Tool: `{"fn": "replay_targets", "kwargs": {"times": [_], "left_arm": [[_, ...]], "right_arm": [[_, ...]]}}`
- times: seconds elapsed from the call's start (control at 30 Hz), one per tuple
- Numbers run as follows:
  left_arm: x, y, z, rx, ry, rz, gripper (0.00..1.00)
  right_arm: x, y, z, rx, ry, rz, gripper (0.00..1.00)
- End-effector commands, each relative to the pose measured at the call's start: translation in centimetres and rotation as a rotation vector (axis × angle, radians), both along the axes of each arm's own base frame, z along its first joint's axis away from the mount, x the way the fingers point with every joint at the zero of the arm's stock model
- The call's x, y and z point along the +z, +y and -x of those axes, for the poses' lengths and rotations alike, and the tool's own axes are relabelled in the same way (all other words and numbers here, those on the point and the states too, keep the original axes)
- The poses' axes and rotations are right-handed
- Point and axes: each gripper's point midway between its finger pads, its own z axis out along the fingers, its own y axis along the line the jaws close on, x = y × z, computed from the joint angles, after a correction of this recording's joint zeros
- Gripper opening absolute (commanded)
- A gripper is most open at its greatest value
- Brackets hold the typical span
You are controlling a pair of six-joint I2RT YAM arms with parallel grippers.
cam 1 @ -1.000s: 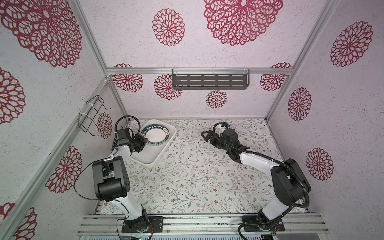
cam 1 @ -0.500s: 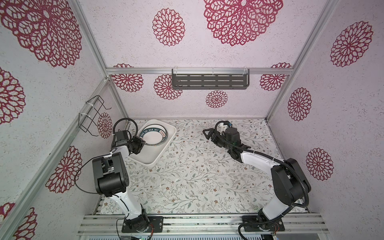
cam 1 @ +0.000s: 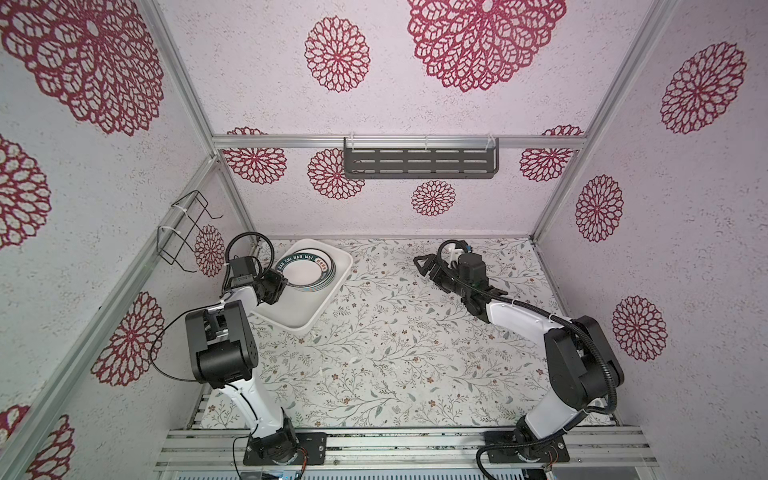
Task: Place the plates into the plastic bin on the countertop
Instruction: 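Lower the green-rimmed plate onto the bin stack and open the left gripper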
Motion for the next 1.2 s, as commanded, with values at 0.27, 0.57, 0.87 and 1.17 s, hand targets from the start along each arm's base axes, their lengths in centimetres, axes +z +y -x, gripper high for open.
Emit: {"fn": "replay_targets", "kwargs": {"times": [0.27, 0.57, 0.87, 1.17], "left_arm": [[0.4, -1.0, -2.3, -0.006, 0.010, -0.053, 0.00], [-0.2, -0.9, -2.3, 0.007, 0.035, -0.057, 0.14], [0.2, -0.9, -1.8, -0.006, 0.046, -0.084, 0.48], [1.4, -1.3, -1.2, -0.043, 0.031, -0.104, 0.75]], "right_arm": [[3.3, -4.0, 0.1, -0.066, -0.067, 0.033, 0.99], [2.7, -4.7, 0.6, -0.090, -0.053, 0.037, 0.99], [2.6, -4.9, 0.7, -0.098, -0.050, 0.033, 0.99], [2.6, -5.3, 1.5, -0.107, -0.050, 0.028, 0.99]]}}
